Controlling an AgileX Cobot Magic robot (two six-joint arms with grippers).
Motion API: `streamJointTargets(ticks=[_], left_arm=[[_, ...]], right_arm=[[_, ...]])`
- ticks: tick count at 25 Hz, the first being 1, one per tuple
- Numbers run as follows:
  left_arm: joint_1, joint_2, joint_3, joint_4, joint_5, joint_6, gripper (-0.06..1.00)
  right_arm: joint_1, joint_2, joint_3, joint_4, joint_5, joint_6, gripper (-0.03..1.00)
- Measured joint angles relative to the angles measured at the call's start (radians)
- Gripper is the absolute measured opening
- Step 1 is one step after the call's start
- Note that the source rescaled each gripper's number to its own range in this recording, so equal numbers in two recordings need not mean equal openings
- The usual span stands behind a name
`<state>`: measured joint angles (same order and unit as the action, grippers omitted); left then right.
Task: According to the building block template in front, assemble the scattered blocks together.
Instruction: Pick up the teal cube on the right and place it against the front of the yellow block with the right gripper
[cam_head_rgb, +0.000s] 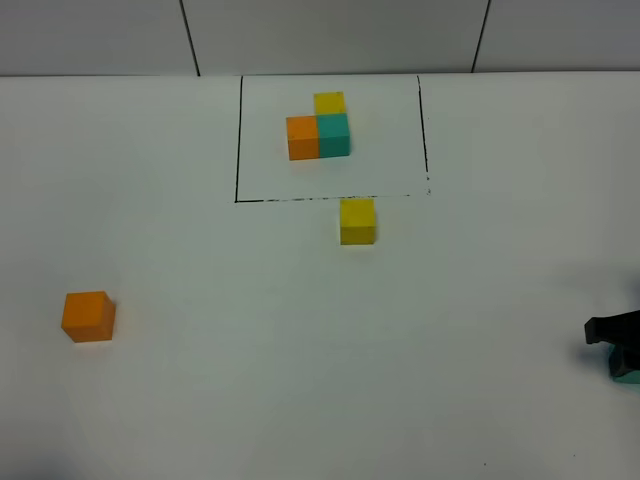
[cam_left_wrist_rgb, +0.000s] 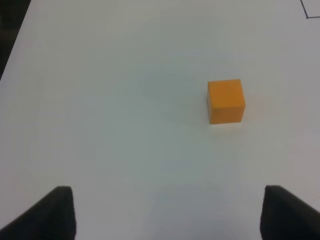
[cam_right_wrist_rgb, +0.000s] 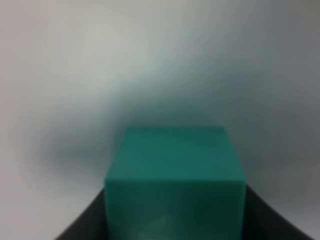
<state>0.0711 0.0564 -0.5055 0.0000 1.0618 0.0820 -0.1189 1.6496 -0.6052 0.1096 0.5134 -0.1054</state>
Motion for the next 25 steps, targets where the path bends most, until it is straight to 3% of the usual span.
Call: streamJointTargets(ticks=[8, 11, 18, 25], left_arm=[[0.0, 0.0, 0.0, 0.0, 0.0, 0.0, 1.0], [0.0, 0.0, 0.0, 0.0, 0.0, -0.001, 1.0], [0.0, 0.0, 0.0, 0.0, 0.0, 0.0, 1.0], [0.0, 0.0, 0.0, 0.0, 0.0, -0.001, 1.0]], right_arm=[[0.043, -0.066, 0.001, 0.007, 0.038, 0.161, 0.06], [0.145, -0.142, 0.001, 0.007, 0.082, 0.295, 0.06], [0.472, -0.204, -0.053, -0.021, 0.134, 0.558, 0.06], [0.7, -0.124, -0.211, -0.077, 0.164, 0.734, 0.06]])
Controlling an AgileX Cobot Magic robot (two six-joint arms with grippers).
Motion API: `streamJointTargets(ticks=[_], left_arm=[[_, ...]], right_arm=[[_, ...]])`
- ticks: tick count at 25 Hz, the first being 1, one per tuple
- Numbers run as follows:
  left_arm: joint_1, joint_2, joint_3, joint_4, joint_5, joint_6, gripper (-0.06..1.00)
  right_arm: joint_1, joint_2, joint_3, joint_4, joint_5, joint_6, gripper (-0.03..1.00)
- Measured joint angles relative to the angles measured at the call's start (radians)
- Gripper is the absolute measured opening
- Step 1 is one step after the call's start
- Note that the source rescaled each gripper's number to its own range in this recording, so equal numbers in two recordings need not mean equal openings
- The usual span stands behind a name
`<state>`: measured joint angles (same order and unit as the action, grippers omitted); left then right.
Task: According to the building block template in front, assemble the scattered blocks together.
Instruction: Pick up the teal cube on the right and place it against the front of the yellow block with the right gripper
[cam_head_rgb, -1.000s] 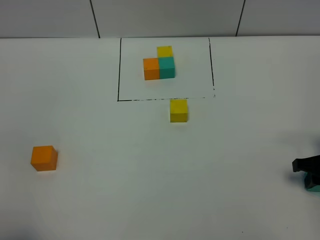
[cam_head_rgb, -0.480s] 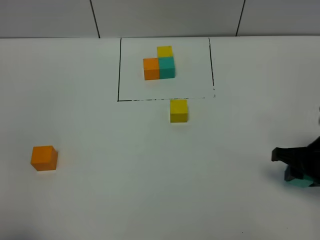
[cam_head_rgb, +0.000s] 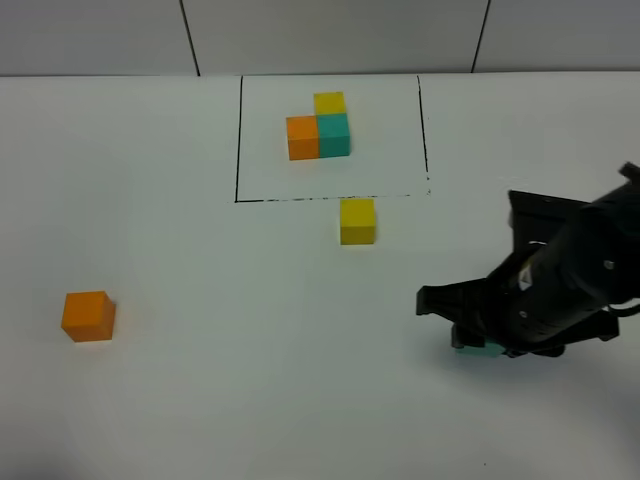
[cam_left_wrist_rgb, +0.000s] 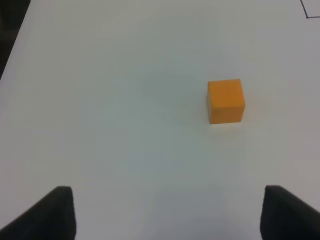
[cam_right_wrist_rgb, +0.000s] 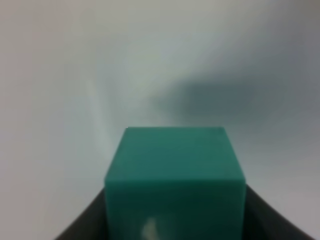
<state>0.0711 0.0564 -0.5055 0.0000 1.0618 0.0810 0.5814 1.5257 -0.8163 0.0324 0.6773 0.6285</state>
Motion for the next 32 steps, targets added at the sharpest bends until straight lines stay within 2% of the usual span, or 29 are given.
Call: streamJointTargets(ticks=[9, 13, 24, 32], left_arm=[[0.0, 0.0, 0.0, 0.0, 0.0, 0.0, 1.0], [0.0, 0.0, 0.0, 0.0, 0.0, 0.0, 1.0], [0.0, 0.0, 0.0, 0.0, 0.0, 0.0, 1.0], [0.0, 0.0, 0.0, 0.0, 0.0, 0.0, 1.0]], right_arm=[[0.126, 0.228, -0.23, -0.038, 0.057, 0.021, 0.06], [0.159, 0.334, -0.345, -0.089, 0.09, 0.033, 0.06], [0.158, 0.578, -0.646, -0.142, 0.199, 0.025, 0.06], [0.119, 0.668, -0.738, -0.142, 0.212, 0.019, 0.06]])
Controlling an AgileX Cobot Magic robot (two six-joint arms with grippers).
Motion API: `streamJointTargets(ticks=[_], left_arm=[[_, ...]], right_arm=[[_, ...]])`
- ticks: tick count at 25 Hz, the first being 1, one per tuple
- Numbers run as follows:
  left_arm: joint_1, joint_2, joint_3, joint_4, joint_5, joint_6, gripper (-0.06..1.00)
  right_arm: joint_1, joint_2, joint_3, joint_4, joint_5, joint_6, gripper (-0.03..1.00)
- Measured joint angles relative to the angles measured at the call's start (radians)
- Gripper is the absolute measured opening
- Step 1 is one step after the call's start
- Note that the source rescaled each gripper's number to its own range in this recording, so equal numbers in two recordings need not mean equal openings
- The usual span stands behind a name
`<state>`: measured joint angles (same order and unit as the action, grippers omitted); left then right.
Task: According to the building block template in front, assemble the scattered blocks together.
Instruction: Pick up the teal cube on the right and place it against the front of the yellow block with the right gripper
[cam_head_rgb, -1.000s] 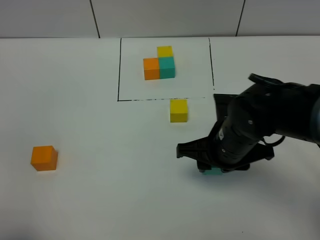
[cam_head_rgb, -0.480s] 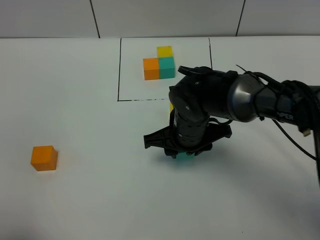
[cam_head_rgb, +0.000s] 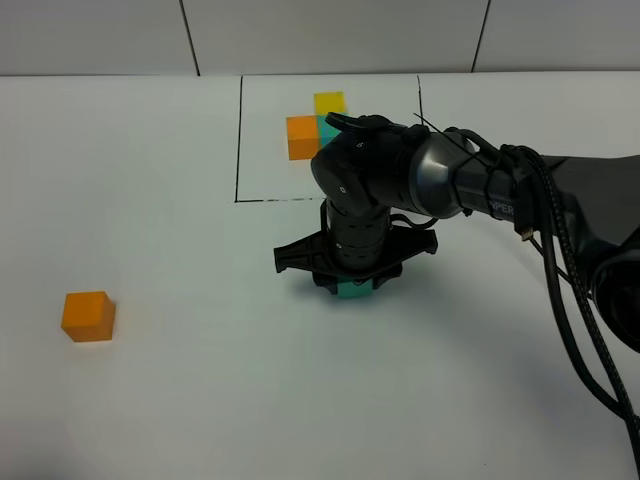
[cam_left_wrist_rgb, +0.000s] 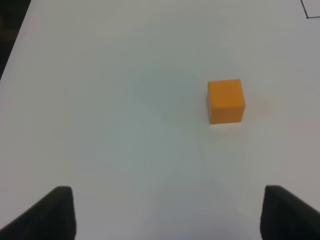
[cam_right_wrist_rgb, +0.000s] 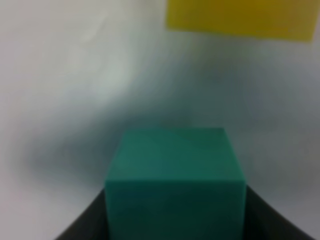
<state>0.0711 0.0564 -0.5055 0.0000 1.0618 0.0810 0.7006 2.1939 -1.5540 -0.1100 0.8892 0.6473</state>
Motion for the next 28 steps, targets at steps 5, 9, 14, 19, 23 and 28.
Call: streamJointTargets(ticks=[5, 9, 14, 19, 23, 28], left_arm=[[0.0, 0.0, 0.0, 0.0, 0.0, 0.0, 1.0], [0.0, 0.0, 0.0, 0.0, 0.0, 0.0, 1.0], [0.0, 0.0, 0.0, 0.0, 0.0, 0.0, 1.0], [0.0, 0.0, 0.0, 0.0, 0.0, 0.0, 1.0], [0.0, 0.0, 0.0, 0.0, 0.0, 0.0, 1.0], [0.0, 0.0, 0.0, 0.0, 0.0, 0.0, 1.0]], right_arm=[[-0.035, 0.012, -0.005, 0.001, -0.003, -0.001, 0.06], [-0.046, 0.012, -0.004, 0.002, -0.014, -0.001, 0.06], [-0.047, 0.014, -0.006, 0.015, -0.02, -0.004, 0.06], [-0.047, 0.017, -0.007, 0.028, -0.027, -0.008, 0.06], [-0.047, 0.017, -0.007, 0.038, -0.045, -0.009, 0.06], [-0.047, 0.021, -0.007, 0.047, -0.055, -0.009, 0.06]])
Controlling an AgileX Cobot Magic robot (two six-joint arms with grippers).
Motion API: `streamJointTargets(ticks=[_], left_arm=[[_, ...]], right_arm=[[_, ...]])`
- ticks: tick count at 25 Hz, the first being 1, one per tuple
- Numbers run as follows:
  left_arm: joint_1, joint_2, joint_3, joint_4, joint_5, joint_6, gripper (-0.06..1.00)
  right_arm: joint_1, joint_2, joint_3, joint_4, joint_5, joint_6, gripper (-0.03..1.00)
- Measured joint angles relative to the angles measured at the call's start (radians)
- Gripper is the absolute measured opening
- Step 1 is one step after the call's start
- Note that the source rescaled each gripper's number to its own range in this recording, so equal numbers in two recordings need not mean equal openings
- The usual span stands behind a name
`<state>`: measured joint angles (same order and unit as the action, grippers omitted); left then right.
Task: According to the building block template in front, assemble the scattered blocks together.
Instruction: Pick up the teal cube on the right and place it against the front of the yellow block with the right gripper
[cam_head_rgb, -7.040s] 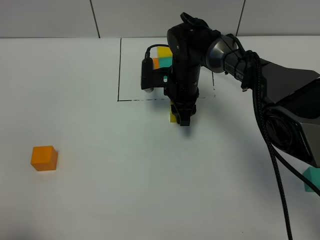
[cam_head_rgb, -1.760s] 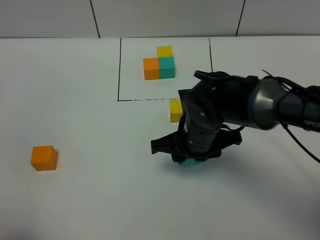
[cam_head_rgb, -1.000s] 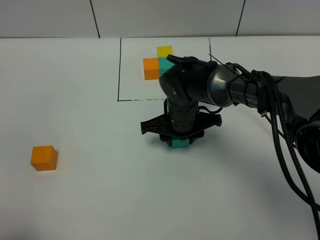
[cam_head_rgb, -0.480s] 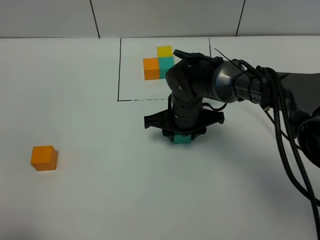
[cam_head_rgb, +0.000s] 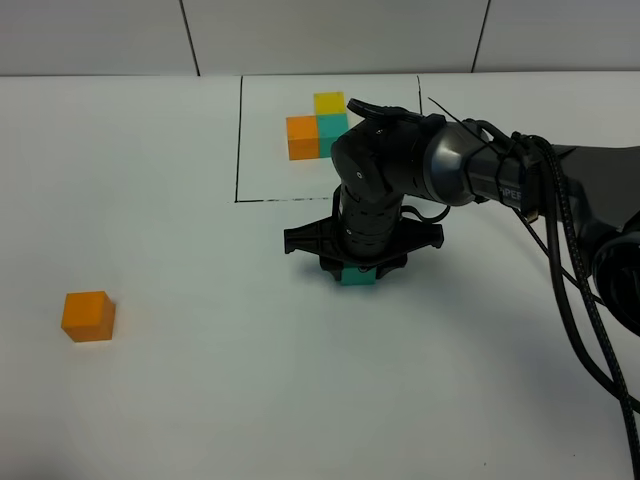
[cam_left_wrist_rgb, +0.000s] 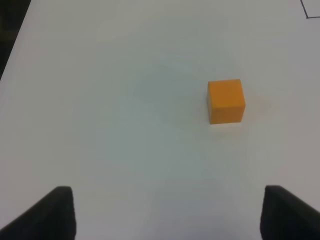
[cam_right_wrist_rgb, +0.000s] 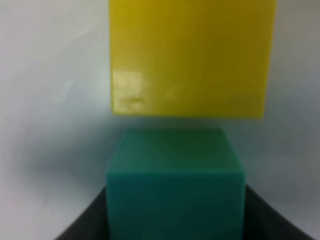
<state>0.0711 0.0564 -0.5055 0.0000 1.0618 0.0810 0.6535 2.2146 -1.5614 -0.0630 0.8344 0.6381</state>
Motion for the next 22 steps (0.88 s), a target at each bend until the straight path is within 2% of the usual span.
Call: streamJointTargets(ticks=[22], left_arm=[[0.0, 0.0, 0.0, 0.0, 0.0, 0.001, 1.0]], right_arm=[[-0.005, 0.028, -0.008, -0.008, -0.008, 0.01, 0.06]])
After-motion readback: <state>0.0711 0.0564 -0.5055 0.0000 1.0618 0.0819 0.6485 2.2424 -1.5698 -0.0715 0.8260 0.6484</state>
